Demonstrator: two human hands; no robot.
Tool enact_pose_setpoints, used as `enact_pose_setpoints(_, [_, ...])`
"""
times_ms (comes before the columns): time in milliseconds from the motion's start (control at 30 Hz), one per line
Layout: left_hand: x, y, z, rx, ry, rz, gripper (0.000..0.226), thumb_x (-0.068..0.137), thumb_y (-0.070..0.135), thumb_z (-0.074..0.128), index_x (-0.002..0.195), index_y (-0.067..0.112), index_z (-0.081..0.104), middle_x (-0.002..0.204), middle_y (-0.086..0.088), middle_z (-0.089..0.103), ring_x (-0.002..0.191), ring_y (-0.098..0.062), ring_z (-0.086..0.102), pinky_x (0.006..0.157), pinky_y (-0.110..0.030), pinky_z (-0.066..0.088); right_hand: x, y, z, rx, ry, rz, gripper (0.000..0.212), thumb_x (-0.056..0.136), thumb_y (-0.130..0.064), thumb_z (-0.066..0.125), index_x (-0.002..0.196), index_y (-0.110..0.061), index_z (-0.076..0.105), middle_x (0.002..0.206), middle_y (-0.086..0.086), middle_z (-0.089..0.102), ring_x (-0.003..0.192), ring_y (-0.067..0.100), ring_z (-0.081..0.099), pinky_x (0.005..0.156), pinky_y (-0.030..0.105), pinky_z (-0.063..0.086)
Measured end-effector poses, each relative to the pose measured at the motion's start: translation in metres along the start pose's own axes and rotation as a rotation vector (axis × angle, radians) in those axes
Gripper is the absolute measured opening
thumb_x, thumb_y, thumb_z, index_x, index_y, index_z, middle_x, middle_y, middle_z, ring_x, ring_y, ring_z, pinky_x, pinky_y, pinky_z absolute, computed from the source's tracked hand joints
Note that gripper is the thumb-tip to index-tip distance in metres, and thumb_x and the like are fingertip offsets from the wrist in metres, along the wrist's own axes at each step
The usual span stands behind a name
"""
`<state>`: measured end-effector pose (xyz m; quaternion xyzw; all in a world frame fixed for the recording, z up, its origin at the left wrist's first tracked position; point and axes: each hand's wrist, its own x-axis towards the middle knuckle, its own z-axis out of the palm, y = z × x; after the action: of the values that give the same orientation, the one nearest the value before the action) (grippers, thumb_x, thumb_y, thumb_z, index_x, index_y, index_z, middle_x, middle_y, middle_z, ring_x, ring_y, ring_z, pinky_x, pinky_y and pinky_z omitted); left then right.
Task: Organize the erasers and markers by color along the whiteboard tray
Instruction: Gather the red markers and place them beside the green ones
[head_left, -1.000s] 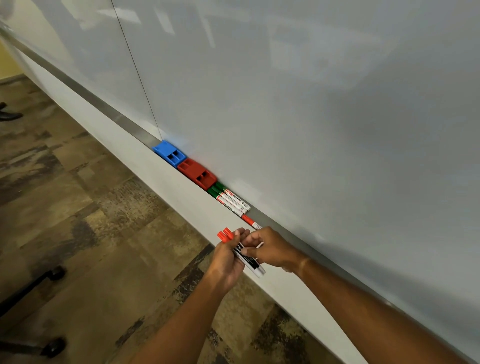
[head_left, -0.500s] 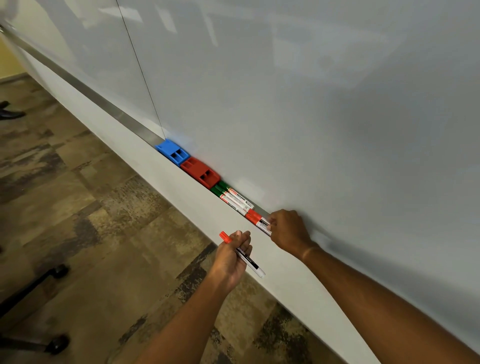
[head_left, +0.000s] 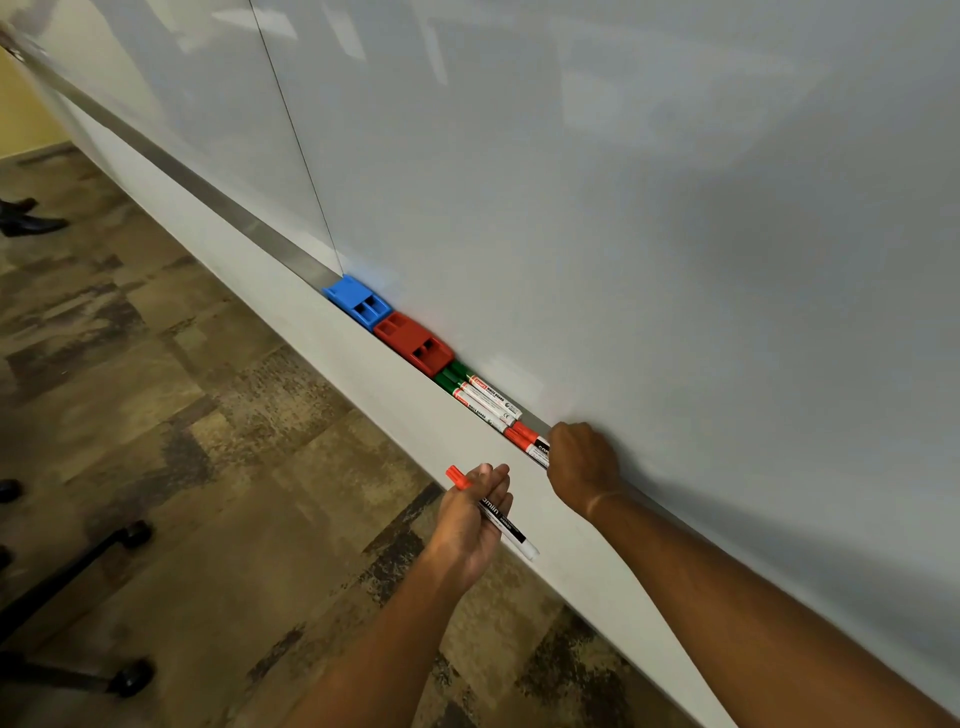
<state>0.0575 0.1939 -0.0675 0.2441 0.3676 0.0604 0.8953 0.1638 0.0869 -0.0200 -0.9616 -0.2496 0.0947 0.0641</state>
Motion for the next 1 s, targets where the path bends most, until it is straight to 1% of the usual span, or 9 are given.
enact_pose_setpoints(233, [0.003, 0.000, 0.001, 0.002, -0.022, -0.011, 0.024, 0.097, 0.008, 0.048, 0.118, -0.002, 0.056, 0.115, -0.016, 0.066, 0.116, -0.028, 0.058, 0.094, -0.036, 0.047, -0.003, -0.001, 0.006, 0.031, 0.085, -0.052, 0.016, 0.085, -0.012, 0.060, 0.101, -0.010, 0.062, 0.106, 0.012, 0.064, 0.099, 0.031, 0.061, 0.078, 0.036, 0.050])
enact_pose_setpoints(333, [0.006, 0.001, 0.000, -0.014, -0.044, -0.001, 0.018, 0.094, 0.007, 0.051, 0.109, -0.001, 0.058, 0.114, -0.019, 0.067, 0.112, -0.027, 0.062, 0.096, -0.037, 0.048, -0.012, -0.009, 0.009, 0.336, 0.181, -0.120, 0.016, 0.083, -0.015, 0.062, 0.096, -0.013, 0.070, 0.094, 0.008, 0.071, 0.087, 0.023, 0.066, 0.076, 0.033, 0.055])
enact_pose_setpoints(400, [0.007, 0.002, 0.001, -0.052, -0.089, 0.009, 0.012, 0.090, 0.009, 0.055, 0.098, 0.001, 0.059, 0.099, -0.018, 0.068, 0.095, -0.026, 0.068, 0.086, -0.037, 0.054, -0.024, -0.018, 0.011, 0.628, 0.055, -0.157, 0.013, 0.082, -0.021, 0.064, 0.091, -0.015, 0.073, 0.083, 0.000, 0.074, 0.075, 0.010, 0.068, 0.074, 0.032, 0.058])
enact_pose_setpoints(500, [0.008, 0.004, 0.008, -0.088, -0.082, 0.016, 0.011, 0.094, 0.013, 0.052, 0.093, 0.003, 0.057, 0.094, -0.016, 0.064, 0.082, -0.024, 0.067, 0.067, -0.033, 0.057, -0.036, -0.025, 0.015, 0.757, -0.101, -0.241, 0.012, 0.080, -0.022, 0.065, 0.087, -0.016, 0.072, 0.076, -0.006, 0.073, 0.073, 0.000, 0.067, 0.066, 0.018, 0.055])
enact_pose_setpoints(567, [0.007, 0.004, 0.012, -0.067, -0.044, 0.025, 0.009, 0.094, 0.012, 0.053, 0.098, 0.004, 0.056, 0.107, -0.019, 0.063, 0.088, -0.026, 0.065, 0.065, -0.035, 0.058, -0.040, -0.024, 0.017, 0.781, -0.125, -0.240, 0.014, 0.078, -0.018, 0.067, 0.091, -0.017, 0.072, 0.077, -0.010, 0.072, 0.074, -0.009, 0.065, 0.063, 0.005, 0.047])
enact_pose_setpoints(667, [0.004, 0.003, 0.018, -0.014, -0.053, 0.049, 0.019, 0.091, 0.016, 0.058, 0.106, 0.004, 0.056, 0.110, -0.018, 0.062, 0.092, -0.026, 0.063, 0.078, -0.038, 0.056, -0.038, -0.020, 0.017, 0.761, -0.092, -0.222, 0.020, 0.079, -0.016, 0.068, 0.099, -0.018, 0.072, 0.085, -0.007, 0.075, 0.073, -0.011, 0.064, 0.066, 0.004, 0.048])
enact_pose_setpoints(733, [0.000, 0.003, 0.022, 0.150, -0.080, 0.113, 0.027, 0.093, 0.022, 0.055, 0.114, 0.005, 0.058, 0.112, -0.012, 0.063, 0.105, -0.026, 0.062, 0.099, -0.041, 0.048, -0.034, -0.014, 0.014, 0.736, -0.010, -0.178, 0.020, 0.079, -0.014, 0.070, 0.098, -0.017, 0.073, 0.087, -0.002, 0.076, 0.070, -0.007, 0.065, 0.070, 0.013, 0.053])
enact_pose_setpoints(800, [-0.006, 0.003, 0.021, 0.499, -0.073, 0.238, 0.039, 0.099, 0.025, 0.047, 0.134, 0.010, 0.050, 0.136, -0.008, 0.056, 0.127, -0.024, 0.050, 0.113, -0.041, 0.034, -0.027, -0.008, 0.009, 0.680, 0.093, -0.104, 0.018, 0.079, -0.015, 0.071, 0.096, -0.015, 0.074, 0.087, 0.001, 0.076, 0.073, 0.005, 0.069, 0.075, 0.024, 0.057])
enact_pose_setpoints(1000, [-0.011, 0.004, -0.004, 1.662, -0.087, 0.738, 0.067, 0.097, 0.052, 0.023, 0.153, 0.019, 0.008, 0.161, -0.001, 0.005, 0.148, -0.015, 0.002, 0.118, -0.030, 0.002, -0.011, 0.007, 0.000, 0.255, 0.179, -0.020, 0.017, 0.082, -0.018, 0.064, 0.097, -0.011, 0.067, 0.098, 0.012, 0.067, 0.091, 0.032, 0.064, 0.078, 0.037, 0.052])
